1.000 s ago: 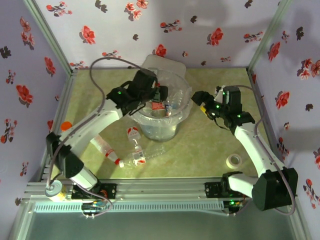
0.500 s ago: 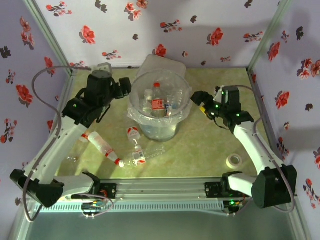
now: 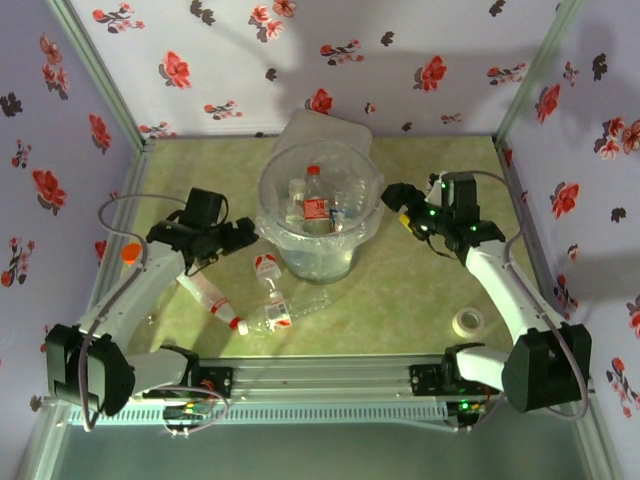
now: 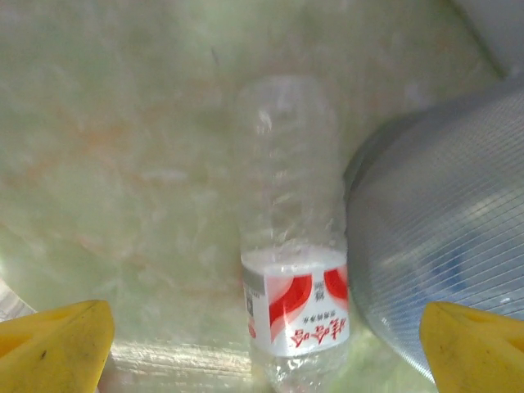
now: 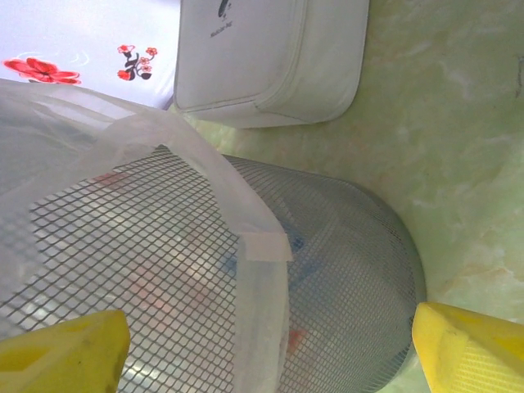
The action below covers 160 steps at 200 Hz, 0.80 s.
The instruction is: Put the plastic bottles in the bin
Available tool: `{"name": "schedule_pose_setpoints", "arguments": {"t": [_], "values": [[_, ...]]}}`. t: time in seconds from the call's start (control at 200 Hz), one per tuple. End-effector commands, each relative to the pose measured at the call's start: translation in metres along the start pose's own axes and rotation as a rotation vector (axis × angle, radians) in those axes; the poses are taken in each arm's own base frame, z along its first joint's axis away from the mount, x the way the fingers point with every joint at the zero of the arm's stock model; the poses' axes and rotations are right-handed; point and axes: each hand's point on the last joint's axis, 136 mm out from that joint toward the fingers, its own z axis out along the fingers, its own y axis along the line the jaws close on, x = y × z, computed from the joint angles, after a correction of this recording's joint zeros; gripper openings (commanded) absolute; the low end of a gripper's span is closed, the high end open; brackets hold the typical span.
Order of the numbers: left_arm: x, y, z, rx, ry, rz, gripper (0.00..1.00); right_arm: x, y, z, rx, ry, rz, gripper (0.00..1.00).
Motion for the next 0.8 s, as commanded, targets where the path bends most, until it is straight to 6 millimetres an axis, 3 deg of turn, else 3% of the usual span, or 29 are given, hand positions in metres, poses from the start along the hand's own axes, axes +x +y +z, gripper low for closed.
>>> {"name": "schedule_pose_setpoints", "arguments": {"t": [0.0,0.115,0.235,0.635,0.795], "values": [[0.024,-0.01,0.028,0.108,0.109,-0.055,0.97,-0.005,0.005,0.001,0.001,-0.011,-0.027,0.9],[0.04,-0.01,0.063,0.151,0.198,-0.1,0.98,-0.004,0.006,0.001,-0.002,-0.008,-0.028,0.9],[0.05,-0.009,0.084,0.159,0.246,-0.124,0.97,-0.003,0.003,-0.004,0.023,-0.015,-0.039,0.9],[0.046,-0.008,0.112,0.166,0.234,-0.168,0.85,0.001,-0.004,0.004,0.019,0.0,-0.013,0.9],[0.035,-0.012,0.102,0.165,0.2,-0.159,0.73,0.001,-0.005,0.0,0.028,-0.005,-0.019,0.9]]}}
